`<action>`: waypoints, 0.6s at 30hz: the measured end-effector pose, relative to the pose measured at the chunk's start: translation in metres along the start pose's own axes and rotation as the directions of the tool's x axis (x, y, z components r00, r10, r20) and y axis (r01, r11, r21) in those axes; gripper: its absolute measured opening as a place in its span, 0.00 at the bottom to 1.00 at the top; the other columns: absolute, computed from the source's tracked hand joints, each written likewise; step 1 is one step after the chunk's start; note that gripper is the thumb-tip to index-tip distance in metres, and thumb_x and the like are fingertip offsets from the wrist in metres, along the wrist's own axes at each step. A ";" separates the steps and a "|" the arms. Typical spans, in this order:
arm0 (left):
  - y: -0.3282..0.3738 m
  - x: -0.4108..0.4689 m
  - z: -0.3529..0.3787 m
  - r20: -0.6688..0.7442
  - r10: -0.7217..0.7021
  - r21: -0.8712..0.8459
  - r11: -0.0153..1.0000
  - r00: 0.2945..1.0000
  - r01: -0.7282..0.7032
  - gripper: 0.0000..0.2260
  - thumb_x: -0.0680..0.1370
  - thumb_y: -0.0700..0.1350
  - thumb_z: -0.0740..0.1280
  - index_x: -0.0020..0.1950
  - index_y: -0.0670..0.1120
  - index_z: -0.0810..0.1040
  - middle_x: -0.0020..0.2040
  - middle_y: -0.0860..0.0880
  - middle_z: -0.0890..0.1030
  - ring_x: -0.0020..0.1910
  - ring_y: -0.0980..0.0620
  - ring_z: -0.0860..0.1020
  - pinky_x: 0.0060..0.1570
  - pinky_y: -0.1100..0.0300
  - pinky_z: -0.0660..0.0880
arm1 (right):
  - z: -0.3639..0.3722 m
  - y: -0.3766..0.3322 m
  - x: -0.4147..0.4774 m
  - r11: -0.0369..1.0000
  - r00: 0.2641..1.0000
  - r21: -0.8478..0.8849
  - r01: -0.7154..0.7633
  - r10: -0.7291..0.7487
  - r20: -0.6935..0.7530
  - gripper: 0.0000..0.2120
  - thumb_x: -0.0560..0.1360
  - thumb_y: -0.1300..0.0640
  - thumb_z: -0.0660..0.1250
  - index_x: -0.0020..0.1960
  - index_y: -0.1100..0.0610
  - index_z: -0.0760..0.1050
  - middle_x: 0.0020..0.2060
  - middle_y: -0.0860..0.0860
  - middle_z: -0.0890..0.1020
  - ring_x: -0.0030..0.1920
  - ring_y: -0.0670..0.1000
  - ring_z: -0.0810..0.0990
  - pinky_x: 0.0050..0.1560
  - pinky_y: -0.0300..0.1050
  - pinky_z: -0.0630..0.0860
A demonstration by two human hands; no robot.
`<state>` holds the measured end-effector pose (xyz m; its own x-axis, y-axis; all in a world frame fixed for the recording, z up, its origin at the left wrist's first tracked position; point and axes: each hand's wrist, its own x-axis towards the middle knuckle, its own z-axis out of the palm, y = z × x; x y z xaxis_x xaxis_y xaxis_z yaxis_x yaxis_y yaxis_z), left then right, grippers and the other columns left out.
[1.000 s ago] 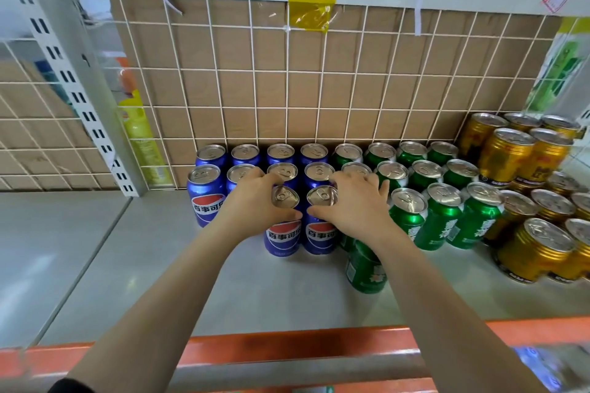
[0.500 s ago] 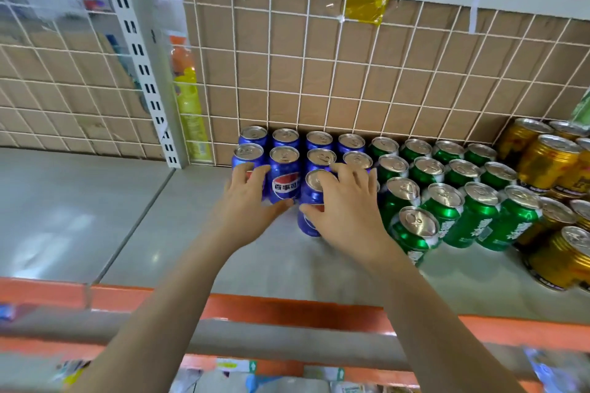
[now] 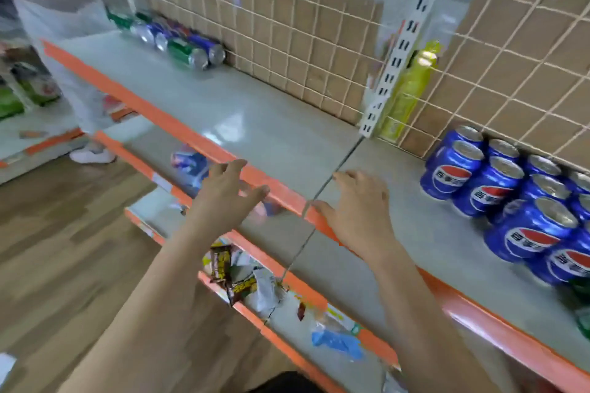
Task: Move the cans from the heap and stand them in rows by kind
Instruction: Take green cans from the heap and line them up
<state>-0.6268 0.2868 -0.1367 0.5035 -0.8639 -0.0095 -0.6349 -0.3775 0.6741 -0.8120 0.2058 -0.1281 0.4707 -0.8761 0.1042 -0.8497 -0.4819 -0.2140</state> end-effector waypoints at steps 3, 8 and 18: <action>-0.052 -0.013 -0.049 -0.085 -0.097 0.038 0.994 0.992 0.100 0.33 0.68 0.61 0.61 0.68 0.42 0.70 0.65 0.39 0.70 0.67 0.41 0.66 0.63 0.53 0.61 | 0.021 -0.057 0.008 0.994 0.996 0.064 0.083 -0.084 0.013 0.28 0.69 0.44 0.70 0.64 0.57 0.73 0.61 0.58 0.75 0.63 0.62 0.71 0.66 0.57 0.63; -0.127 -0.023 -0.105 -0.199 -0.202 0.034 0.977 0.959 0.212 0.27 0.74 0.55 0.67 0.69 0.44 0.70 0.67 0.38 0.68 0.69 0.41 0.64 0.67 0.52 0.59 | 0.056 -0.135 0.019 0.970 0.980 0.134 0.200 -0.200 -0.016 0.27 0.65 0.42 0.65 0.57 0.59 0.76 0.52 0.59 0.78 0.55 0.63 0.75 0.59 0.57 0.69; -0.205 -0.004 -0.152 -0.193 -0.347 -0.026 0.937 0.918 0.348 0.26 0.76 0.56 0.65 0.70 0.47 0.67 0.71 0.41 0.63 0.70 0.39 0.62 0.68 0.49 0.61 | 0.091 -0.236 0.060 0.944 0.963 0.202 0.261 -0.269 0.011 0.30 0.65 0.33 0.55 0.53 0.53 0.77 0.50 0.54 0.79 0.53 0.59 0.74 0.56 0.55 0.71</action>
<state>-0.4099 0.4186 -0.1625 0.7955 -0.5978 -0.0996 -0.4043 -0.6459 0.6475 -0.5619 0.2683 -0.1601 0.6845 -0.7140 0.1471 -0.6308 -0.6813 -0.3714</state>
